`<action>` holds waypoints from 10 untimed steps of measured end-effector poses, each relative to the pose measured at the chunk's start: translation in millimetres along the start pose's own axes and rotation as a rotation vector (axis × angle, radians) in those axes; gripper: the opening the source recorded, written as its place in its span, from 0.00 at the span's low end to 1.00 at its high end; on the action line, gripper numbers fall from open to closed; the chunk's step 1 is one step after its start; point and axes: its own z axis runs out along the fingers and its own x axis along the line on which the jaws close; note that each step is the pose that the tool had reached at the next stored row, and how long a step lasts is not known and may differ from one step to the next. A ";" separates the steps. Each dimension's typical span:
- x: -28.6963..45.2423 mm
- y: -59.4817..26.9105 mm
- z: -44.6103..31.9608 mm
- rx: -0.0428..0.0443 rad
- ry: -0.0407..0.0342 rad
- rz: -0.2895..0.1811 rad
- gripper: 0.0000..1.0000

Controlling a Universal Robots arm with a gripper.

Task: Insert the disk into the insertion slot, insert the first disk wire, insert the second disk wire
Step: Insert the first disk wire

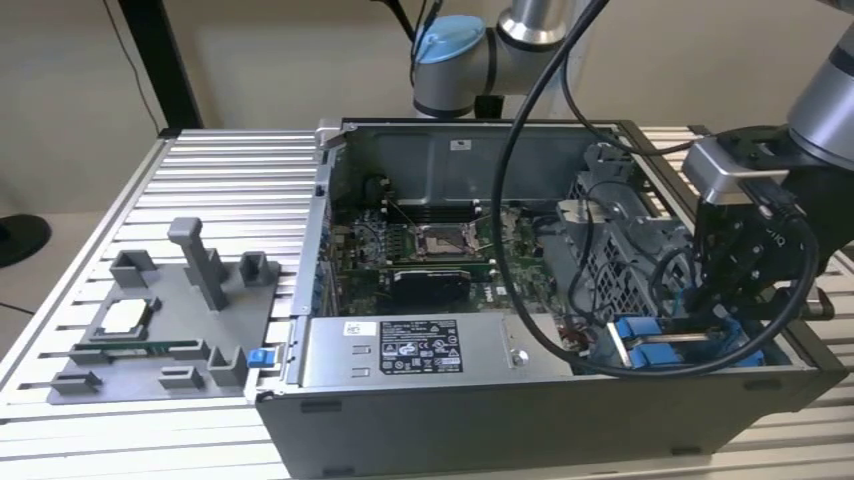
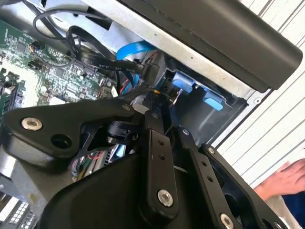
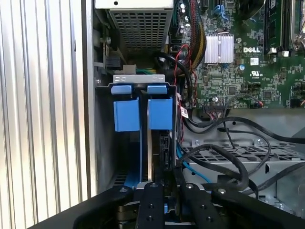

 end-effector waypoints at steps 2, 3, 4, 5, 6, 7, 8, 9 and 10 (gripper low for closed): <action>0.0 0.0 1.7 -0.0001 -0.0009 0.000 0.00; 0.0 0.0 1.8 -0.0001 -0.0008 0.000 0.00; 0.0 0.0 2.1 -0.0001 -0.0005 0.000 0.00; 0.0 0.1 2.5 -0.0001 -0.0005 0.000 0.00; 0.0 0.1 2.6 -0.0001 -0.0005 0.000 0.00; 0.0 0.1 2.6 0.0000 -0.0006 0.000 0.00; 0.0 0.2 2.2 -0.0001 -0.0008 0.000 0.00; -0.2 0.3 0.0 -0.0002 -0.0027 0.000 0.00; -0.1 0.6 -3.4 -0.0004 -0.0044 0.000 0.00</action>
